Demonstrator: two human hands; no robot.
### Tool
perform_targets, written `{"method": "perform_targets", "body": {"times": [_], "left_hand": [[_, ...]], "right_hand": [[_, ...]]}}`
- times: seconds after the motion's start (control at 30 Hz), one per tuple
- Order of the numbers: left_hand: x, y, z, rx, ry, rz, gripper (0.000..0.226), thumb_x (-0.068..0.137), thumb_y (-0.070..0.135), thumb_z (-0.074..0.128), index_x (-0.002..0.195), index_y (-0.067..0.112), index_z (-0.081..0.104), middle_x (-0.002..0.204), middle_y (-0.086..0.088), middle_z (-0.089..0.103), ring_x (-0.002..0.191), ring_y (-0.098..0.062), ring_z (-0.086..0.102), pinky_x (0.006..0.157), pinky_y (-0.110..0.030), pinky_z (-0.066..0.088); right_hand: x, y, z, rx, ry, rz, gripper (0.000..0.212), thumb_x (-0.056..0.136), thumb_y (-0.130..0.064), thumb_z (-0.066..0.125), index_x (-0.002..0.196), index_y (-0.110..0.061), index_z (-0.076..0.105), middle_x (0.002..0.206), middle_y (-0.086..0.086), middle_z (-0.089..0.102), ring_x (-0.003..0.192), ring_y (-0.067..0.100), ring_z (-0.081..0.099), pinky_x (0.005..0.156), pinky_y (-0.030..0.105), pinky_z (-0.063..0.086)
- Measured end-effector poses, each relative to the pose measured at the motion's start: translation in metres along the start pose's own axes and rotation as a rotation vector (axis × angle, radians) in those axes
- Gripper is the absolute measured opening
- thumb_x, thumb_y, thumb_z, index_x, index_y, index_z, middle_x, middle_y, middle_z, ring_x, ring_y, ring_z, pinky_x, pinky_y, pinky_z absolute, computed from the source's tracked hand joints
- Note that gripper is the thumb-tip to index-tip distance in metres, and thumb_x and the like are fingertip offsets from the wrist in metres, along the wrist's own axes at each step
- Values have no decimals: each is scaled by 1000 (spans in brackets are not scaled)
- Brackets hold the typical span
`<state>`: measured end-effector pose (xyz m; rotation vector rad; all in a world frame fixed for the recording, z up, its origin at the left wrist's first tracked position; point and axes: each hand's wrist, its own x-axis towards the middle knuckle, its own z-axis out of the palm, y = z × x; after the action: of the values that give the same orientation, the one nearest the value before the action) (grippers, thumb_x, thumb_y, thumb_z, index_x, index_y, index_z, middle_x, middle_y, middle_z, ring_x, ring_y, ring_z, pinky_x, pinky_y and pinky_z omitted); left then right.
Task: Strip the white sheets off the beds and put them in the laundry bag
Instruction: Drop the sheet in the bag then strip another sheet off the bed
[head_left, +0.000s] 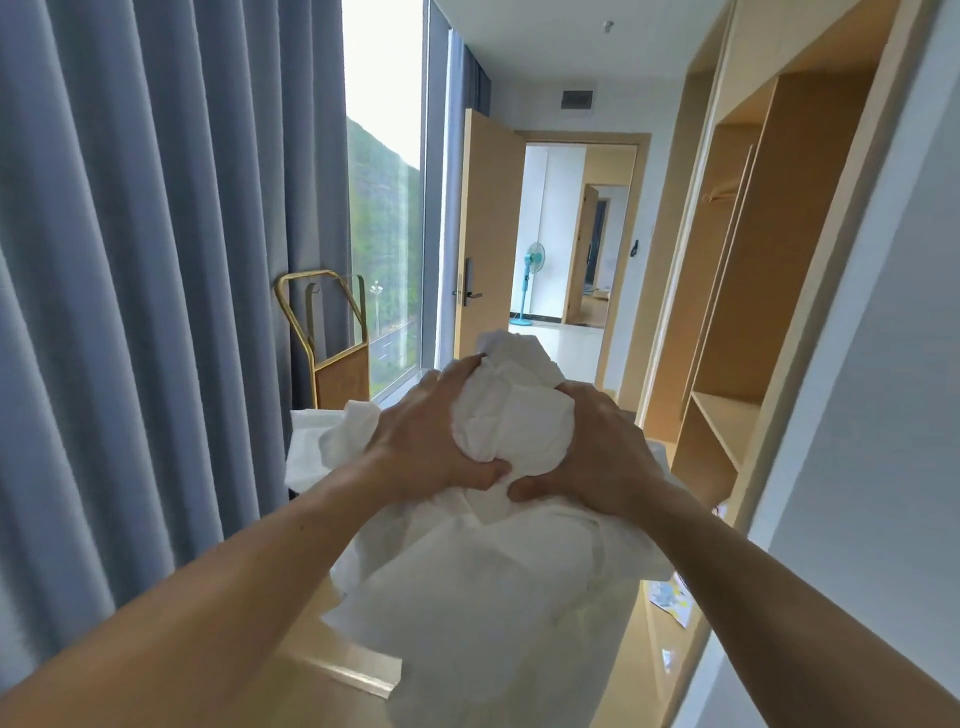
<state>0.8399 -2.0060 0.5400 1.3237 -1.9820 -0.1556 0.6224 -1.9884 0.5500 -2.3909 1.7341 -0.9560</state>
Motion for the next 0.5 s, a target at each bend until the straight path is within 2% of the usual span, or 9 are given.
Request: {"method": "perform_targets", "body": {"times": [0.2,0.33,0.5], "left_hand": [[117,-58,56,5,-13,0,115,48,68,82,144,51,21,130,13,49,112,-18,53,95,-36,44],[202,-86,83,29,-4,-18,116,48,66,83,145,50,21,133,13,48,115,-18,52,96,-34,43],[295,-121,111,44,38,-52,118,44,69,79,143,53,18,132,11,48,114,-19,53,95,-35,44]], "right_hand": [[118,70,50,0,21,6,113,37,-72,87,134,-30,50,125,-11,58,114,14,55,91,31,43],[206,119,73,37,23,-18,112,34,-77,83,131,-31,54,121,-10,61,109,13,59,90,32,51],[309,166,95,8,25,-56,114,32,-81,80,131,-33,51,120,-11,60,107,12,58,88,30,49]]}}
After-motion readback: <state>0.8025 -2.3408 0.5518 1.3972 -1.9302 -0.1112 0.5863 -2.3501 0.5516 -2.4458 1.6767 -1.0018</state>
